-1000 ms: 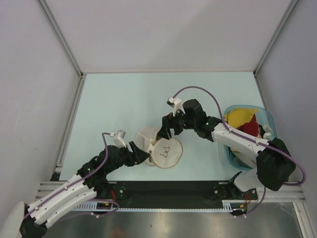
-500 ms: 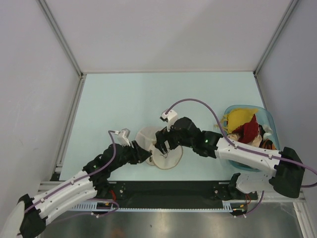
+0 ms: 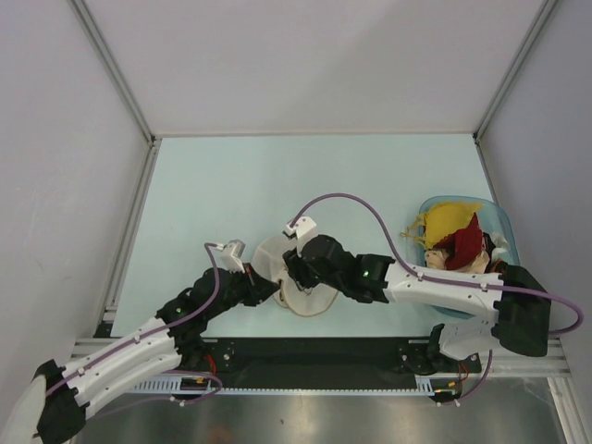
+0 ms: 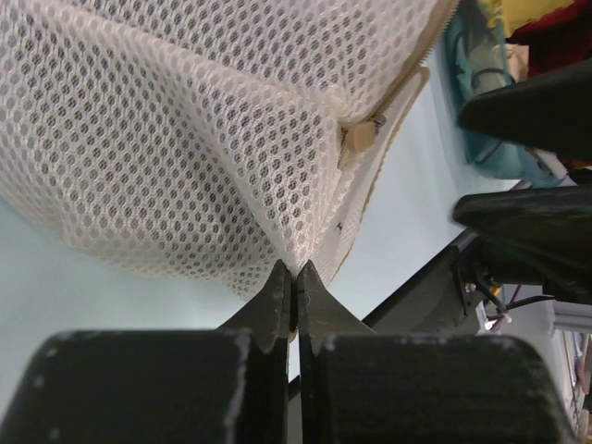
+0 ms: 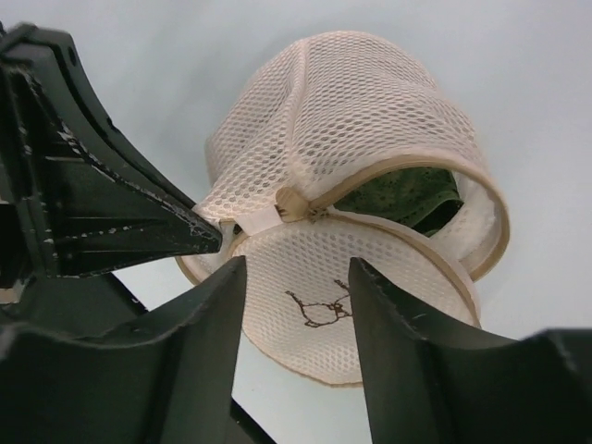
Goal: Place the bra in the laundry bag and zip it closed
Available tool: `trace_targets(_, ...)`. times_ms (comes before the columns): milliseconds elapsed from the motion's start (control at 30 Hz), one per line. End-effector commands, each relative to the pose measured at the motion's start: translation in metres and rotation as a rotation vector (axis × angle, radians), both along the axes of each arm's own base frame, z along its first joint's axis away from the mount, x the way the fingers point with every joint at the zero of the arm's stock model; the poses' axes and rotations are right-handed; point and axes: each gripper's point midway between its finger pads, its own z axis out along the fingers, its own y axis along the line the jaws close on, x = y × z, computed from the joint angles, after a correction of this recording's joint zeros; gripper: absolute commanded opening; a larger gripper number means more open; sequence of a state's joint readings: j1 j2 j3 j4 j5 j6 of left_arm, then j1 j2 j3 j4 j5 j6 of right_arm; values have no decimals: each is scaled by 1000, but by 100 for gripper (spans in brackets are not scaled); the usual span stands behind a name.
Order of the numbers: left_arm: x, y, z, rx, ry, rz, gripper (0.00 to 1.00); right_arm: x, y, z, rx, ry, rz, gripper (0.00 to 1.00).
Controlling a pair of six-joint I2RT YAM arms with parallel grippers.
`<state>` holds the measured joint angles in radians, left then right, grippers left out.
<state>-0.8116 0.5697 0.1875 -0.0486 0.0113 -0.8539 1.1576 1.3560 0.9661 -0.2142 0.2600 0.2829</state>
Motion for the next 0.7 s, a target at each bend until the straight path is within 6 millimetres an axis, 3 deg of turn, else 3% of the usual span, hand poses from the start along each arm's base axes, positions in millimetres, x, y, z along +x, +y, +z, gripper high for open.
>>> trace_targets(0, 4, -6, 34, -72, -87, -16, 0, 12, 11, 18, 2, -79, -76, 49)
trace_targets(67, 5, -6, 39, -82, -96, -16, 0, 12, 12, 18, -3, -84, -87, 44)
trace_targets(667, -1, -15, 55, -125, -107, -72, 0, 19, 40, 15, -10, -182, 13, 43)
